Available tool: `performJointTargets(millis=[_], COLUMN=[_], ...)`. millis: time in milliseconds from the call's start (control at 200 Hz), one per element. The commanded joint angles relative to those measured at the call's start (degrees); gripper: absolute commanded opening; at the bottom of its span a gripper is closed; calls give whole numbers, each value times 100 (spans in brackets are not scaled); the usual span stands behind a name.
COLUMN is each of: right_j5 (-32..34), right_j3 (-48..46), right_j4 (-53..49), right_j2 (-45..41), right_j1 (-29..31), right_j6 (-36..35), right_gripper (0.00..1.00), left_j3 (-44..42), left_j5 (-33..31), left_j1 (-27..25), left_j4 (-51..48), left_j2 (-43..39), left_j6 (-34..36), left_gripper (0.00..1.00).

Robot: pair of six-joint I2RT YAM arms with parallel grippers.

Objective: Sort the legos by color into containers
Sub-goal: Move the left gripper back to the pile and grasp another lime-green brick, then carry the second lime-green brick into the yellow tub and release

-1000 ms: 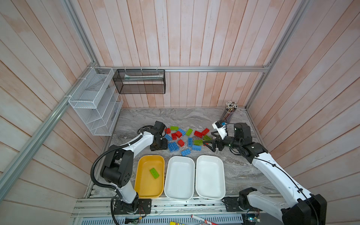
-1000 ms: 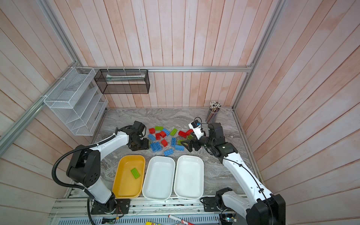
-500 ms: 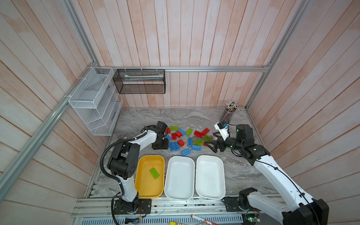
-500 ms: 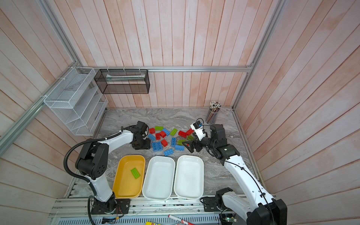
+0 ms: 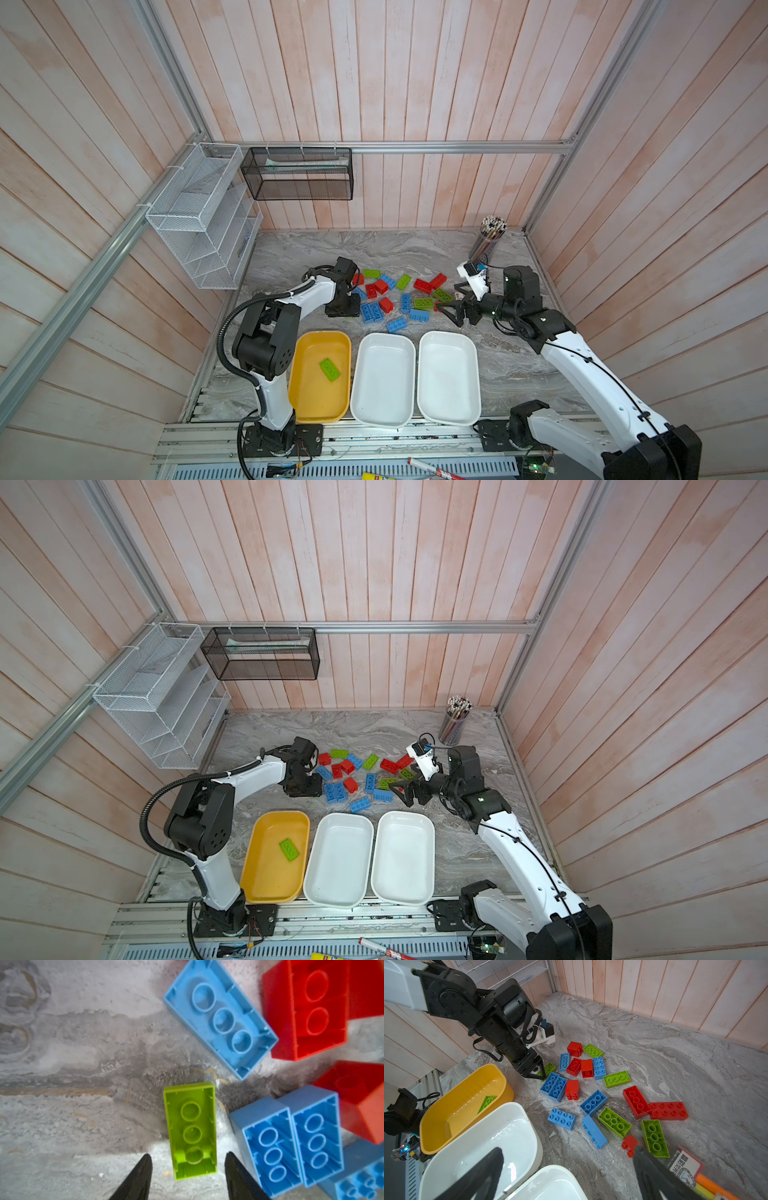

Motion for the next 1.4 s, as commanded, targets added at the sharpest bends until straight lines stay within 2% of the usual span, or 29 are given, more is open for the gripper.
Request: performJointTargets(millis=[0, 185, 430, 515, 665, 770, 835, 975, 1195, 1300, 1395], right_j5=[97, 110, 72, 14, -100, -171, -175, -244, -327, -293, -293], right_j3=[-55, -110, -110, -122, -132, -93, -83, -100, 55, 108, 171], right_j4=[-55, -52, 5, 54, 157, 166, 170, 238, 159, 79, -1], right_j2=[-79, -112, -84, -76, -32, -11, -10, 46, 241, 293, 364], right_j1=[-22, -29, -25, -24, -24, -28, -22, -24, -24, -27, -29], right_j6=[16, 54, 85, 126, 190, 207, 194, 205, 100, 7, -55], right_gripper=[98, 98, 98, 98, 98, 98, 98, 98, 98, 98, 98], left_j3=[119, 145, 148, 222, 499, 474, 345, -409, -1623, -2437, -2920], left_j5=[-105, -580, -852, -905, -935, -638, -667, -507, -87, 132, 196], left_j1=[38, 30, 37, 53, 102, 61, -103, -430, -834, -1015, -1113], left_j4=[147, 153, 101, 12, -539, -1081, -1502, -2160, -2559, -2357, -1862], left_j2=[152, 321, 233, -1, -493, -1111, -1649, -2827, -4481, -4809, -4782], left_j6=[78, 51, 106, 195, 285, 175, 22, -640, -2027, -2425, -2568], left_gripper=[58, 53, 34, 30, 30, 30, 30, 30, 30, 30, 30])
